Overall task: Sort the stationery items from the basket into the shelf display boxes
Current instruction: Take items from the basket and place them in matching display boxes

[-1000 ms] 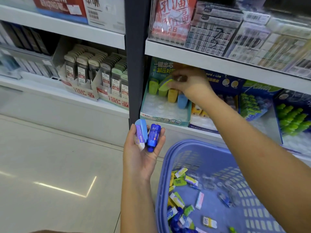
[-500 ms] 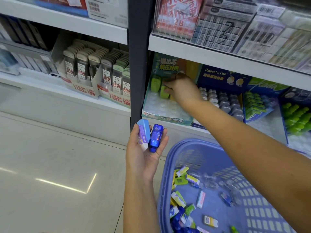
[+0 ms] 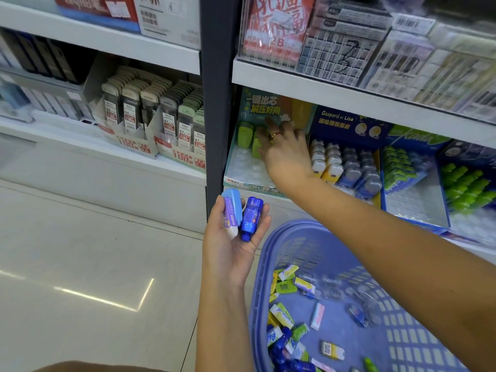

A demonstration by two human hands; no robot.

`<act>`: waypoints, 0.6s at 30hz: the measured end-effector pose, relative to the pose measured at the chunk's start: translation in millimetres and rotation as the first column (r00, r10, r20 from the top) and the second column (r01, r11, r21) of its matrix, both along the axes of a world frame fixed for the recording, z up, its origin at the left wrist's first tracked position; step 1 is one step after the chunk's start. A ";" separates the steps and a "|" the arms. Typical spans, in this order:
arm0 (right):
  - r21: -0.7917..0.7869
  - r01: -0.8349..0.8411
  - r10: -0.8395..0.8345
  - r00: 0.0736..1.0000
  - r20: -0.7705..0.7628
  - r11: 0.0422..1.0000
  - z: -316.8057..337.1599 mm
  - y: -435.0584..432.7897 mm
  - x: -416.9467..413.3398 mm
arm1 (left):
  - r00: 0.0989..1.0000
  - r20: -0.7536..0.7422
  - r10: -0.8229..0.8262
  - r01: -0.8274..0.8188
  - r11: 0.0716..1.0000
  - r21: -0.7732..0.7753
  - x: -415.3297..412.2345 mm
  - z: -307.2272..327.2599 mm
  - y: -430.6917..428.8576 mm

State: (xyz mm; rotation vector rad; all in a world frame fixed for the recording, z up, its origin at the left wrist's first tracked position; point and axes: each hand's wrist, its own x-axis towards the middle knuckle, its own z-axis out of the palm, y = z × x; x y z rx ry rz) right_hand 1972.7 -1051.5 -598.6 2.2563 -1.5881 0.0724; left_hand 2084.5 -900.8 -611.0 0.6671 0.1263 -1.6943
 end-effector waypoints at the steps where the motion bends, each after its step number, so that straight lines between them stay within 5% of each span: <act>1: 0.016 -0.044 0.044 0.999 -0.012 0.999 0.3 0.7 -2.0 | 1.000 0.001 -0.001 0.001 1.000 -0.004 0.2 1.0 0.9; 16: 0.151 0.017 -0.027 0.997 0.067 0.988 18.5 -2.0 -5.5 | 0.999 0.036 -0.039 0.039 0.999 -0.012 -4.2 9.1 8.5; 18: 0.205 -0.001 -0.045 0.974 0.221 0.979 30.7 6.2 -3.3 | 0.995 0.081 -0.056 0.059 0.998 -0.035 -4.6 7.8 10.8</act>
